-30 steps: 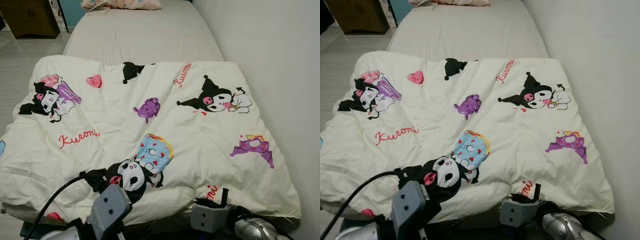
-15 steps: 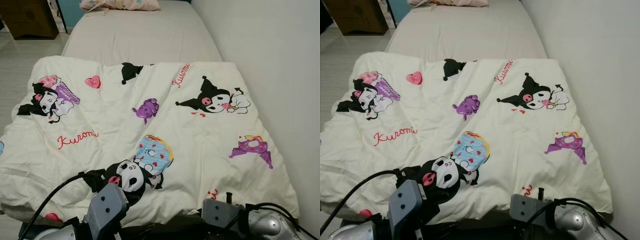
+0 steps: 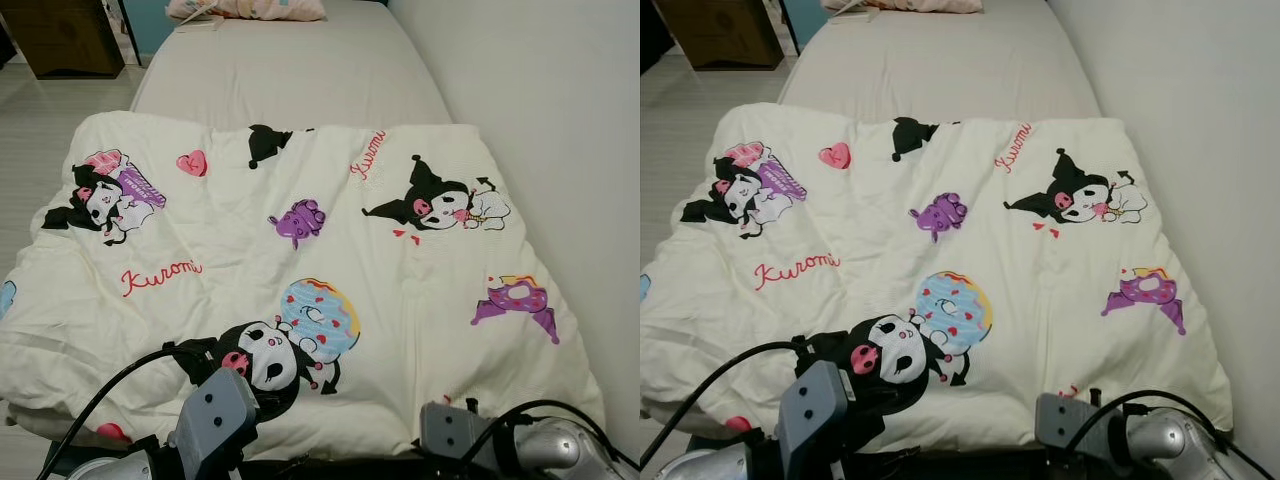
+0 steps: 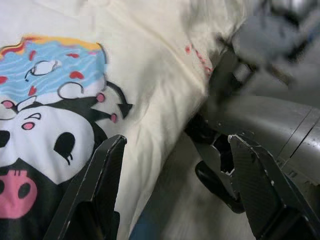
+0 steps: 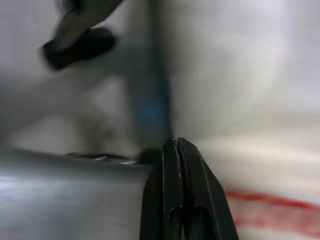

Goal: Clean up the room

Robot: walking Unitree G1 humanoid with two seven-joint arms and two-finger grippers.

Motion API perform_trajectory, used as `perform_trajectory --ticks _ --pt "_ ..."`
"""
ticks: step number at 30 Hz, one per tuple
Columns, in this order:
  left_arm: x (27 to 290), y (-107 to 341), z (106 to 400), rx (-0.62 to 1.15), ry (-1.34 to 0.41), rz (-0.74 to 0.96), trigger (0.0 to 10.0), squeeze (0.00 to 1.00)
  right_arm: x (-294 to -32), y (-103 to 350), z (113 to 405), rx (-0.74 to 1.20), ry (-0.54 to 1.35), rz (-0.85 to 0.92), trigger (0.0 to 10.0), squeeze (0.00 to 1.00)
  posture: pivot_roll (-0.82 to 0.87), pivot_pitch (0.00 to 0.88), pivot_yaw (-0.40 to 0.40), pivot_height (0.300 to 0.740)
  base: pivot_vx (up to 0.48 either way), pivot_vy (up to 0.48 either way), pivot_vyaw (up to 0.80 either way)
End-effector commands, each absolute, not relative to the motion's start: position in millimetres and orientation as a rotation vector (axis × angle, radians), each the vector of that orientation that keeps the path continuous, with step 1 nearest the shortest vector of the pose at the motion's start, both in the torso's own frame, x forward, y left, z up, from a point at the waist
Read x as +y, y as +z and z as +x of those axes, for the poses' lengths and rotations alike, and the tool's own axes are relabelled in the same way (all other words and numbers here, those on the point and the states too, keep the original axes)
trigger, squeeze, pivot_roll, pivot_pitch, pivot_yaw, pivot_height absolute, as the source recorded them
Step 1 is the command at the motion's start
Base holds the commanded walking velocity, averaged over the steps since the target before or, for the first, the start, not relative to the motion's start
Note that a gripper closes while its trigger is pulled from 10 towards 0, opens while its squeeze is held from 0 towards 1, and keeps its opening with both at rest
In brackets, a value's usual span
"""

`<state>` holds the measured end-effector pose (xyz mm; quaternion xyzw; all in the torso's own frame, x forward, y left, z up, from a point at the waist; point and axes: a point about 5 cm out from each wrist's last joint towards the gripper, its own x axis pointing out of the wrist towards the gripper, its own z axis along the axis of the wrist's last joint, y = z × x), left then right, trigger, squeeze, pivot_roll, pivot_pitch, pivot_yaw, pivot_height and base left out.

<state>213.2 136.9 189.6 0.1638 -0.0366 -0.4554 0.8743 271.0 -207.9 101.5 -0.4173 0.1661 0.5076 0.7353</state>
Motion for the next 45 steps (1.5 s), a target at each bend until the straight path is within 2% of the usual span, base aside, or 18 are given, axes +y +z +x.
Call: perform_trajectory --ticks 1,6,7,9,10,15,16,18,19,20,24,25,27,28,31,34,36,45 --pt "138.2 185.4 210.9 -0.053 -0.955 0.368 10.0 0.00 -202.7 72.9 255.7 0.423 1.152 -0.897 10.0 0.00 0.08 0.449 -0.013 0.547 0.000 0.000 0.00" --pt "140.9 187.6 214.2 -0.065 -0.923 0.372 10.0 0.00 -196.7 79.2 260.5 0.379 1.125 -0.822 10.0 0.00 0.09 0.444 -0.010 0.547 0.000 0.000 0.00" --pt "142.3 188.5 215.4 -0.072 -0.909 0.376 10.0 0.00 -194.2 87.0 265.0 0.349 1.103 -0.755 10.0 0.09 0.09 0.444 -0.010 0.547 0.000 0.000 0.00" --pt "142.3 188.5 215.4 -0.072 -0.909 0.376 10.0 0.00 -194.2 87.0 265.0 0.349 1.103 -0.755 10.0 0.09 0.09 0.444 -0.010 0.547 0.000 0.000 0.00" --pt "143.2 189.4 216.7 -0.078 -0.900 0.377 10.0 0.00 -192.0 96.2 270.2 0.314 1.078 -0.681 10.0 1.00 0.08 0.442 -0.011 0.547 0.000 0.000 0.00" --pt "142.2 191.1 218.3 -0.090 -0.893 0.369 10.0 0.00 -183.4 123.4 278.9 0.199 1.060 -0.547 10.0 1.00 0.08 0.432 -0.012 0.547 0.000 0.000 0.00" --pt "143.8 191.0 221.3 -0.101 -0.859 0.361 10.0 0.00 -174.4 140.7 283.9 0.107 1.035 -0.443 10.0 0.00 0.08 0.432 -0.014 0.547 0.000 0.000 0.00" --pt "144.5 191.0 222.7 -0.107 -0.844 0.360 10.0 0.00 -170.5 147.7 285.9 0.068 1.021 -0.383 10.0 0.00 0.08 0.428 -0.014 0.547 0.000 0.000 0.00" --pt "145.9 192.9 225.6 -0.123 -0.807 0.341 10.0 0.00 -165.2 158.7 287.9 0.016 1.005 -0.266 10.0 0.00 0.08 0.423 -0.016 0.547 0.000 0.000 0.00" --pt "145.9 192.9 225.6 -0.123 -0.807 0.341 10.0 0.00 -165.2 158.7 287.9 0.016 1.005 -0.266 10.0 0.00 0.08 0.423 -0.016 0.547 0.000 0.000 0.00" --pt "151.1 193.9 233.6 -0.132 -0.668 0.246 10.0 0.00 -152.2 185.6 289.8 -0.101 0.962 0.050 10.0 0.00 0.07 0.400 -0.022 0.547 0.000 0.000 0.00" --pt "151.1 193.9 233.6 -0.132 -0.668 0.246 10.0 0.00 -152.2 185.6 289.8 -0.101 0.962 0.050 10.0 0.00 0.07 0.400 -0.022 0.547 0.000 0.000 0.00" --pt "170.4 178.8 248.5 -0.053 -0.372 0.133 10.0 0.00 -152.9 182.3 306.6 -0.132 0.665 0.143 10.0 0.00 0.07 0.383 -0.026 0.547 0.000 0.000 0.00" --pt "170.4 178.8 248.5 -0.053 -0.372 0.133 10.0 0.00 -152.9 182.3 306.6 -0.132 0.665 0.143 10.0 0.00 0.07 0.383 -0.026 0.547 0.000 0.000 0.00" --pt "186.9 156.5 256.8 0.052 -0.149 0.091 10.0 0.00 -158.7 163.5 314.5 -0.098 0.396 0.166 10.0 0.00 0.06 0.341 -0.033 0.547 0.000 0.000 0.00" --pt "189.3 153.8 257.6 0.052 -0.122 0.113 10.0 0.00 -160.4 158.0 313.7 -0.075 0.345 0.179 10.0 0.00 0.06 0.341 -0.033 0.547 0.000 0.000 0.00" --pt "190.0 145.6 260.1 0.053 -0.054 0.164 10.0 0.00 -163.7 141.7 307.1 -0.028 0.221 0.164 10.0 0.00 0.05 0.281 -0.027 0.547 0.000 0.000 0.00" --pt "170.4 125.3 262.1 0.083 -0.087 0.167 10.0 0.00 -157.4 123.6 296.6 0.041 0.173 0.198 10.0 0.00 0.03 0.251 -0.022 0.551 0.000 0.000 0.00"
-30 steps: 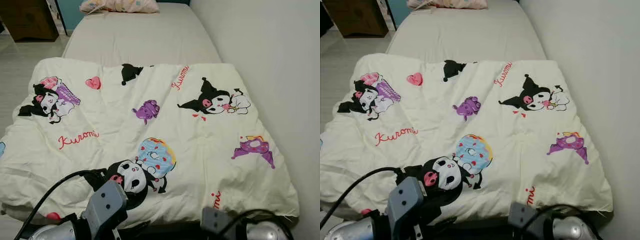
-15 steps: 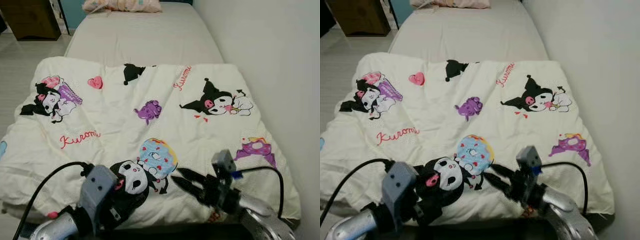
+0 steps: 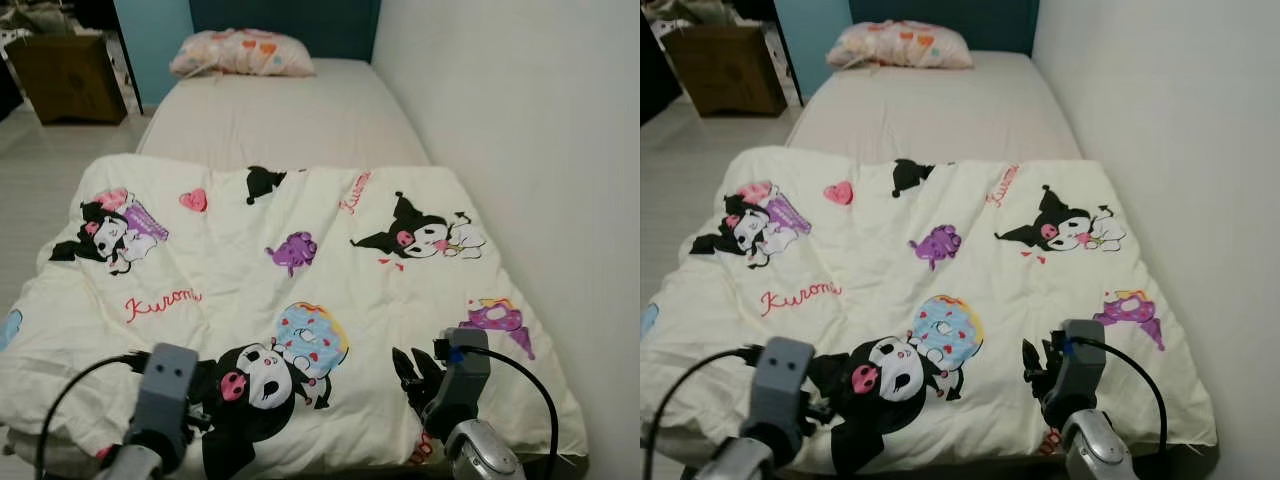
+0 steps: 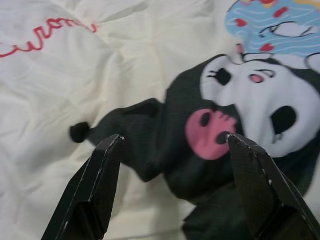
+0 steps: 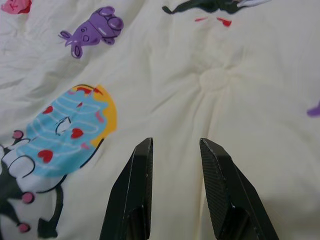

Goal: Clean up the room

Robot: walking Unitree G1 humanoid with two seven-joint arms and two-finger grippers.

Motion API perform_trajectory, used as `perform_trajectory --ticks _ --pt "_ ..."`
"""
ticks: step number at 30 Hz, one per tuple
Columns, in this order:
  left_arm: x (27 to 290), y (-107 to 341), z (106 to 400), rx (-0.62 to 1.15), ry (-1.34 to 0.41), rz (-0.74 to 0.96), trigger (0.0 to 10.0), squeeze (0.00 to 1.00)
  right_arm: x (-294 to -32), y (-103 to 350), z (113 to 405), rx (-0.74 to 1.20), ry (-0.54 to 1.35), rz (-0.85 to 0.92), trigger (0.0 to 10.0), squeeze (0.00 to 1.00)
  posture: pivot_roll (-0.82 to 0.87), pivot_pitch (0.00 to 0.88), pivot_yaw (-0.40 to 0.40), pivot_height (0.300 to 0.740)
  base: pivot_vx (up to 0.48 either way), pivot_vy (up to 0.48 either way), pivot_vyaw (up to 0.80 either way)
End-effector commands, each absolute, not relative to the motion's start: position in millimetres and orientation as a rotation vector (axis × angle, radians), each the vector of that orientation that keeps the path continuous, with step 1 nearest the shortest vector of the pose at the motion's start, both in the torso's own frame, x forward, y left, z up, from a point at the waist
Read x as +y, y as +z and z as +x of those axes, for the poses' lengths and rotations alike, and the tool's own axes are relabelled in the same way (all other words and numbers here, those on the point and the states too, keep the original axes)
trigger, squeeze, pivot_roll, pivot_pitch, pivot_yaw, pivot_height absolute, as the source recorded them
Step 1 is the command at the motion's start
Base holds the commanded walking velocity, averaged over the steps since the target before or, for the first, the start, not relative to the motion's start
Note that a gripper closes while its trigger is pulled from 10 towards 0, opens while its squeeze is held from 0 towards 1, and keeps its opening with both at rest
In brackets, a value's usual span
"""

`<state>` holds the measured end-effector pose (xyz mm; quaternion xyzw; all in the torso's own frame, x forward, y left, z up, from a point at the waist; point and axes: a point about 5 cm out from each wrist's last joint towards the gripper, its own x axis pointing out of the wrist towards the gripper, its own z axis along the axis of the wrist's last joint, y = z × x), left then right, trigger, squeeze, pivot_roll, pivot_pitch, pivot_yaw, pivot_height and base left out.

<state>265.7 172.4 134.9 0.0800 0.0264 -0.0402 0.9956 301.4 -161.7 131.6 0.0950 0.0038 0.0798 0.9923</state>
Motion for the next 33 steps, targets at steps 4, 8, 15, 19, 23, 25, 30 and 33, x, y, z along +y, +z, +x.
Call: perform_trajectory --ticks 4,8,15,19,23,25,30,33 --pt "167.1 127.0 263.0 0.077 -0.083 0.181 10.0 0.00 -152.8 122.9 295.0 0.048 0.184 0.186 10.0 0.00 0.03 0.256 -0.024 0.566 0.000 0.000 0.00" --pt "167.7 125.8 262.8 0.074 -0.074 0.195 10.0 0.00 -151.6 121.5 293.6 0.054 0.186 0.164 10.0 0.00 0.03 0.254 -0.028 0.586 0.000 0.000 0.00" --pt "168.5 123.2 262.8 0.061 -0.064 0.201 10.0 0.00 -151.8 120.2 292.7 0.059 0.177 0.159 10.0 0.00 0.03 0.249 -0.029 0.611 0.000 0.000 0.00" --pt "168.4 122.8 262.9 0.060 -0.061 0.200 10.0 0.00 -152.1 119.3 293.2 0.060 0.175 0.161 10.0 0.00 0.04 0.242 -0.028 0.626 0.000 0.000 0.00" --pt "166.6 124.2 262.9 0.050 -0.063 0.197 10.0 0.00 -150.8 120.1 294.0 0.056 0.181 0.160 10.0 0.00 0.04 0.236 -0.025 0.641 0.000 0.000 0.00" --pt "165.7 124.3 262.8 0.049 -0.065 0.196 10.0 0.00 -150.7 120.5 294.5 0.056 0.181 0.160 10.0 0.00 0.03 0.233 -0.024 0.646 0.000 0.000 0.00" --pt "163.1 124.8 263.2 0.041 -0.075 0.198 10.0 0.00 -151.1 120.6 295.1 0.054 0.180 0.159 10.0 0.00 0.04 0.232 -0.018 0.661 0.000 0.000 0.00" --pt "162.0 124.9 263.6 0.036 -0.077 0.200 10.0 0.00 -151.2 120.3 294.7 0.054 0.178 0.160 10.0 0.00 0.03 0.230 -0.015 0.671 0.000 0.000 0.00"
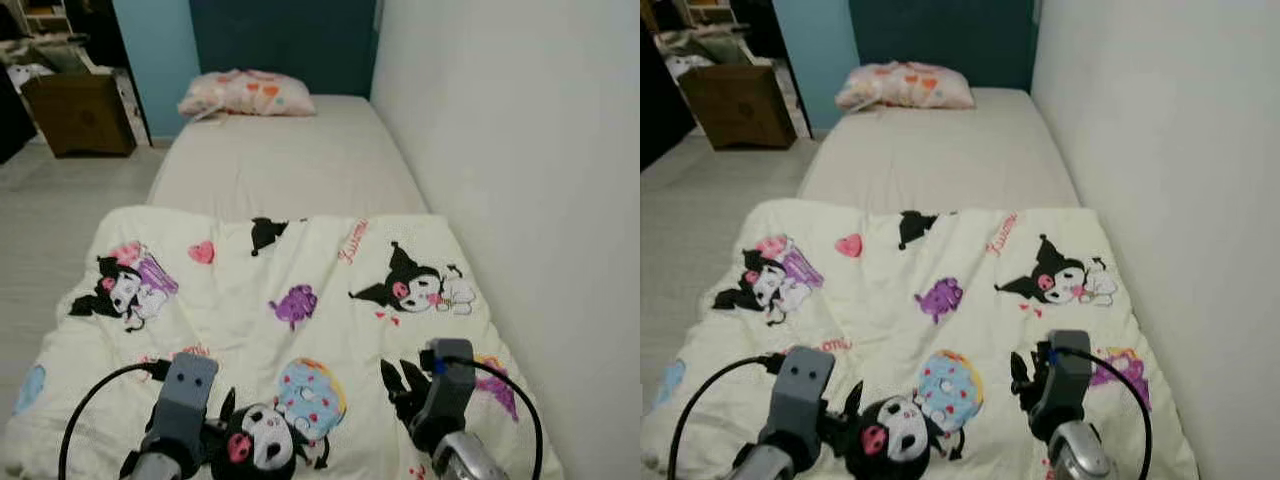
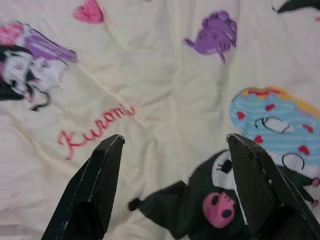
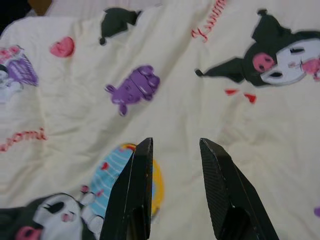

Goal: Clean up the room

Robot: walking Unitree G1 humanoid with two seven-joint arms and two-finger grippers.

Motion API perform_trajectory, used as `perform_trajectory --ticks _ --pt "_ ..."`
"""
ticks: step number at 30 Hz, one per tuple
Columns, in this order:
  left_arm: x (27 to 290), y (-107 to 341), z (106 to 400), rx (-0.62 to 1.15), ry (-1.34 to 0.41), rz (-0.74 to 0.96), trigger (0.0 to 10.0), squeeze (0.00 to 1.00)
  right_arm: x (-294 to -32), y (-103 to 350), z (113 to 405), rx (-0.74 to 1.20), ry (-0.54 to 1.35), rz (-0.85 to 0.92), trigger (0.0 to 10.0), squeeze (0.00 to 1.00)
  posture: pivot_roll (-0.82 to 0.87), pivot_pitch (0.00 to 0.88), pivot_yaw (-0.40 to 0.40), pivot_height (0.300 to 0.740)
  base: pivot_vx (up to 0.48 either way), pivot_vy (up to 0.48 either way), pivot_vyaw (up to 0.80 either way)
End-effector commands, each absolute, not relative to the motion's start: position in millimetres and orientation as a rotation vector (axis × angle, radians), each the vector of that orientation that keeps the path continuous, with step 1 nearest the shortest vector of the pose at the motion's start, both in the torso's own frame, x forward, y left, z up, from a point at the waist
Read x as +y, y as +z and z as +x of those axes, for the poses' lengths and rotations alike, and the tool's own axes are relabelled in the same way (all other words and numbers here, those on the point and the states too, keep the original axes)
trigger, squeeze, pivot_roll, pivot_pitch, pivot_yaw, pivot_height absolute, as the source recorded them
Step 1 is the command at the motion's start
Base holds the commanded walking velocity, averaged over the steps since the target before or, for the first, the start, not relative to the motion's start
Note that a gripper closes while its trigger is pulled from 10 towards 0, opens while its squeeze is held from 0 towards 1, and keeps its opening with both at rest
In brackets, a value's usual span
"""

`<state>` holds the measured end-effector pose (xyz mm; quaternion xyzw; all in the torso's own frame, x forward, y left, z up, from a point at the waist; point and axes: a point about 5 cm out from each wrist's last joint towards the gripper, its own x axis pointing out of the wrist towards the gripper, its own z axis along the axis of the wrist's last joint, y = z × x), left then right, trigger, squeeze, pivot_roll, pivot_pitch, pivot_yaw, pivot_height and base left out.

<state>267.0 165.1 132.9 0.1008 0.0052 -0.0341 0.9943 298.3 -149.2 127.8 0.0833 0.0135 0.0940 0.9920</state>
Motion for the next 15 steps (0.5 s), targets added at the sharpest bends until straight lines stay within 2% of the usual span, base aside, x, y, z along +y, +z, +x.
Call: perform_trajectory --ticks 1,15 --pt "161.6 124.8 263.8 0.034 -0.076 0.199 10.0 0.00 -151.2 120.3 294.5 0.054 0.177 0.161 10.0 0.00 0.03 0.231 -0.014 0.676 0.000 0.000 0.00" --pt "158.1 123.6 264.9 0.023 -0.058 0.191 10.0 0.00 -152.2 123.6 293.8 0.039 0.169 0.180 10.0 0.00 0.03 0.232 -0.008 0.731 0.000 0.000 0.00"
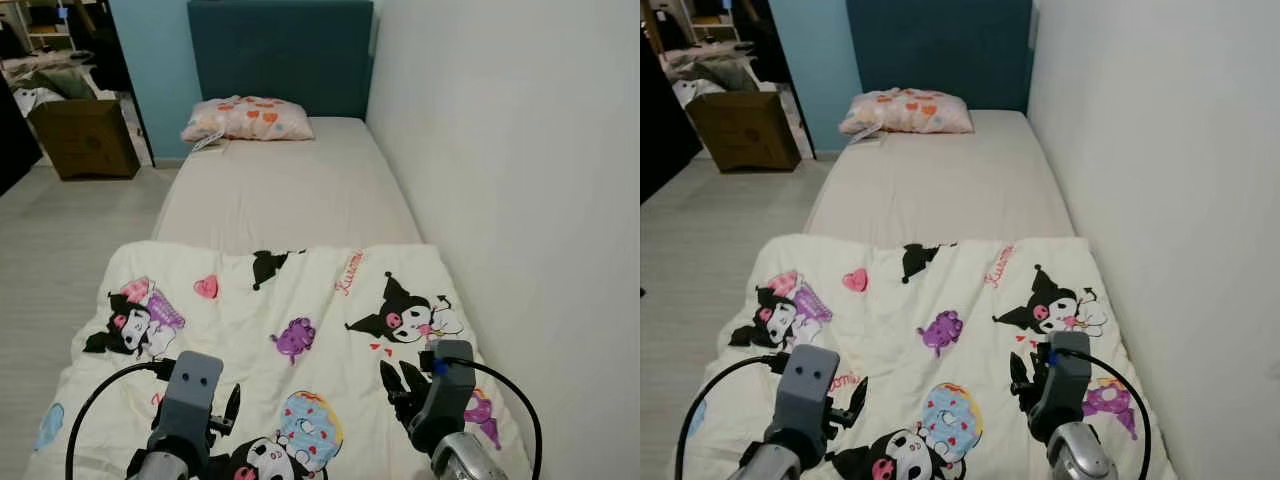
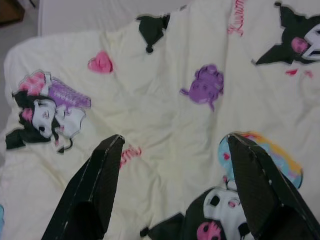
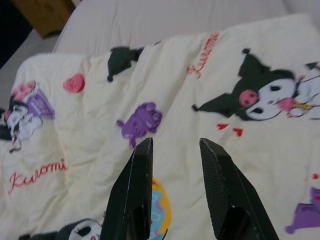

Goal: Clean up the room

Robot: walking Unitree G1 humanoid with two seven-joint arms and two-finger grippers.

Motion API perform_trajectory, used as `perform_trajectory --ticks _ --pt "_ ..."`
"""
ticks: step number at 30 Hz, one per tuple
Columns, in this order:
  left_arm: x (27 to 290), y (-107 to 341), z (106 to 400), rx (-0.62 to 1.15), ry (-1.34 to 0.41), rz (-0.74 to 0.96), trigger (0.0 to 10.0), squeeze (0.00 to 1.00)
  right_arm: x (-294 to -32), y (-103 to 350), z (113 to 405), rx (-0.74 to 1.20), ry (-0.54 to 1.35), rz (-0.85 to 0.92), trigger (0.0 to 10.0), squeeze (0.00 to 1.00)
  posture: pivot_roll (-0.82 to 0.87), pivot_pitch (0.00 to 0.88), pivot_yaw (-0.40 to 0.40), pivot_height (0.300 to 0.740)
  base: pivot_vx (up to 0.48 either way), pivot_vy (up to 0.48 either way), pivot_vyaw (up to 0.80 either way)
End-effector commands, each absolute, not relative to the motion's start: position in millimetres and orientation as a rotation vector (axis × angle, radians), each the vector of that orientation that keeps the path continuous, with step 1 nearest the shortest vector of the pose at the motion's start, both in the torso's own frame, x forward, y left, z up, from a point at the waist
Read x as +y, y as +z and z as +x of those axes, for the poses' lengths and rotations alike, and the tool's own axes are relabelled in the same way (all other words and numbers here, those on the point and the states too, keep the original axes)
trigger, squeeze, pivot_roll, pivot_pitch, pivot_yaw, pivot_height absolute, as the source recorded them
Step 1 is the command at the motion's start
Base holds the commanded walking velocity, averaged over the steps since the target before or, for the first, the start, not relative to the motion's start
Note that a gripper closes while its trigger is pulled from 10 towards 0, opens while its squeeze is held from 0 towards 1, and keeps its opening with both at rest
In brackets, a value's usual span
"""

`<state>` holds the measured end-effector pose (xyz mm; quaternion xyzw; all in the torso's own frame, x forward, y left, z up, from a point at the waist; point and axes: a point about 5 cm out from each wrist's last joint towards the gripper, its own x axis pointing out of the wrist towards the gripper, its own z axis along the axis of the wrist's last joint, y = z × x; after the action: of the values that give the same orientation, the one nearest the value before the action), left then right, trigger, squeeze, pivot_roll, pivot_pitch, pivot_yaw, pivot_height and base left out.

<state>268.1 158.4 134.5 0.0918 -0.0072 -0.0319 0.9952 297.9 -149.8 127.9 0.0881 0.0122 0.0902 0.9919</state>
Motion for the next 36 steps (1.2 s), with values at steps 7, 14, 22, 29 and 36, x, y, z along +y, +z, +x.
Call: perform_trajectory --ticks 7,14,22,29,36 --pt "161.7 120.9 264.0 0.025 -0.042 0.191 10.0 0.00 -150.6 125.0 294.6 0.034 0.177 0.184 10.0 0.00 0.03 0.228 -0.010 0.740 0.000 0.000 0.00" --pt "163.2 116.6 262.8 0.040 -0.033 0.182 10.0 0.00 -149.5 124.4 295.5 0.035 0.185 0.186 10.0 0.00 0.03 0.213 -0.013 0.740 0.000 0.000 0.00" --pt "165.3 104.7 262.0 0.080 -0.017 0.186 10.0 0.00 -143.6 97.6 294.5 0.148 0.191 0.164 10.0 0.00 0.04 0.189 -0.020 0.740 0.000 0.000 0.00" --pt "164.4 96.0 259.5 0.106 -0.007 0.174 10.0 0.00 -140.0 86.0 292.0 0.189 0.198 0.154 10.0 0.00 0.04 0.176 -0.024 0.740 0.000 0.000 0.00" --pt "161.0 95.5 258.1 0.110 -0.018 0.159 10.0 0.00 -138.1 84.9 292.5 0.190 0.209 0.153 10.0 0.00 0.04 0.174 -0.022 0.740 0.000 0.000 0.00"
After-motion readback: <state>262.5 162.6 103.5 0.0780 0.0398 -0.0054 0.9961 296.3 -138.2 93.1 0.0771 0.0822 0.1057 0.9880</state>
